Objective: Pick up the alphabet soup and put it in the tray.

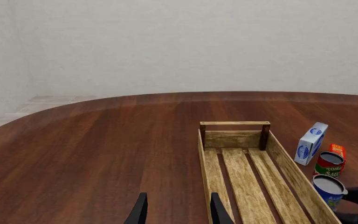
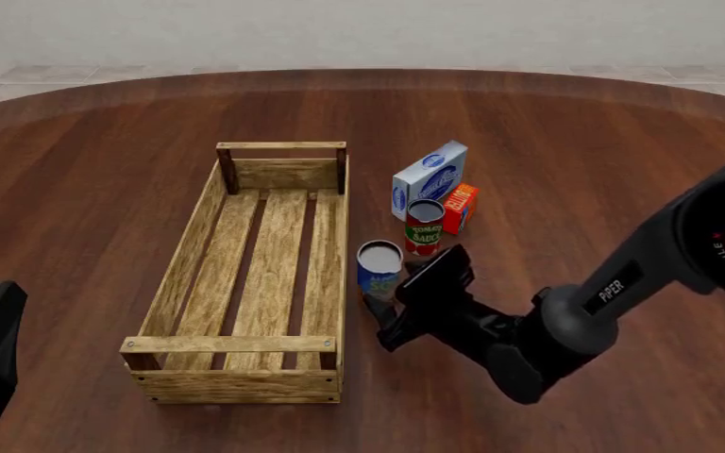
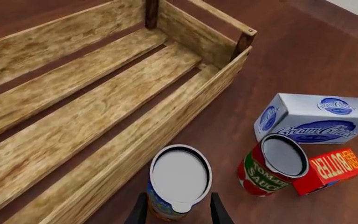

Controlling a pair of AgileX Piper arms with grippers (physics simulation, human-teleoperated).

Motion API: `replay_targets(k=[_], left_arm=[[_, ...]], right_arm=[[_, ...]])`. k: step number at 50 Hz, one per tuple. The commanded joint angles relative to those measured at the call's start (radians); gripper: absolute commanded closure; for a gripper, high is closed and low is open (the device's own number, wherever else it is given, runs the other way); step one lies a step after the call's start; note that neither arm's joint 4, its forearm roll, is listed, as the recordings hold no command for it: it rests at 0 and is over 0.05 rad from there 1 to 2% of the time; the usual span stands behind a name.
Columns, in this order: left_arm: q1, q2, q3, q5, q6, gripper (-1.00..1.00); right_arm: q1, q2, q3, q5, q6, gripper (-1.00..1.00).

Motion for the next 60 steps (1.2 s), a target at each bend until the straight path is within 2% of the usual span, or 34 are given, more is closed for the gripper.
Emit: replay_targets(k=[1, 2, 22, 34, 46, 60], left_arm=[[0.000, 0.000, 0.000, 0.000, 0.000, -1.00], [0.000, 0.000, 0.000, 0.000, 0.000, -1.00], [0.000, 0.000, 0.000, 0.000, 0.000, -1.00], [0.000, 0.000, 0.000, 0.000, 0.000, -1.00], [0.000, 0.000, 0.000, 0.000, 0.000, -1.00], [0.000, 0.000, 0.000, 0.000, 0.000, -1.00]], right_arm=[[-0.017, 0.033, -0.034, -0.003, -0.007, -1.00], [-0.017, 0.031, -0.032, -0.008, -0.007, 1.00], [-0.003, -0.033, 0.034, -0.033, -0.006, 1.00], [-0.002, -0.167, 0.101, -0.013, -0.023, 1.00], [0.012, -0.386, 0.152, 0.093, -0.023, 1.00], [0.019, -0.497, 0.143, 0.180, -0.047, 1.00]])
